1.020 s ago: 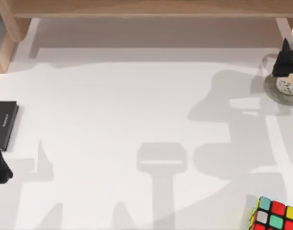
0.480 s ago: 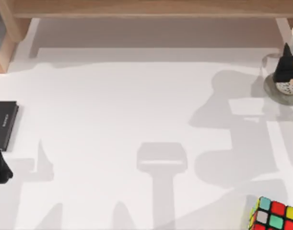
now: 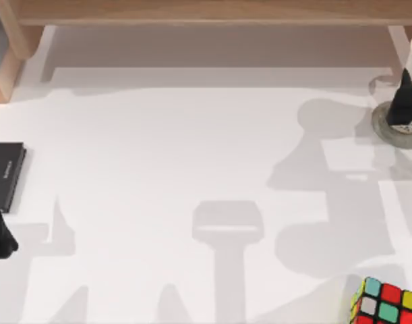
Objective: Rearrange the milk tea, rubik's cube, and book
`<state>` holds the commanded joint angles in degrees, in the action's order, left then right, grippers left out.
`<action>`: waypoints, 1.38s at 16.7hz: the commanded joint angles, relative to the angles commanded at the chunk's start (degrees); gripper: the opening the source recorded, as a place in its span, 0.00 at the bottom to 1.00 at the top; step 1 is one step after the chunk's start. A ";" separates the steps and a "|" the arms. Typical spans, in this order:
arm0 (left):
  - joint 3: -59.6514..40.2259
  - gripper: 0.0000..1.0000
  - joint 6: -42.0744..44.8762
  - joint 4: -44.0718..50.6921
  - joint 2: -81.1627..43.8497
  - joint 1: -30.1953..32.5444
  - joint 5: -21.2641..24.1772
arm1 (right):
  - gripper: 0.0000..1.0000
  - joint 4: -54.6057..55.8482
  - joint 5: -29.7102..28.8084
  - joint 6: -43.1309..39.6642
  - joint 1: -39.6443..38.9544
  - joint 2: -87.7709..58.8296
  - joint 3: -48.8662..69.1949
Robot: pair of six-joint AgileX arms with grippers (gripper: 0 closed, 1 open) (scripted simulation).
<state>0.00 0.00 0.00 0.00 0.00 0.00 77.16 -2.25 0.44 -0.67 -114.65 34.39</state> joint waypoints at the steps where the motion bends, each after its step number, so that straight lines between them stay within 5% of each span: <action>1: 0.00 1.00 0.00 0.00 0.00 0.00 0.00 | 1.00 -0.75 0.02 0.01 -0.02 0.73 -0.17; 16: 0.00 1.00 0.00 0.00 0.00 0.00 0.00 | 1.00 -13.33 0.07 0.62 -0.01 16.02 -2.45; 23: 0.00 1.00 0.00 0.00 0.00 0.00 0.00 | 1.00 -34.31 -0.45 18.42 0.76 24.09 0.22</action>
<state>0.00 0.00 0.00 0.00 0.00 0.00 42.85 -2.70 18.86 0.09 -90.56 34.61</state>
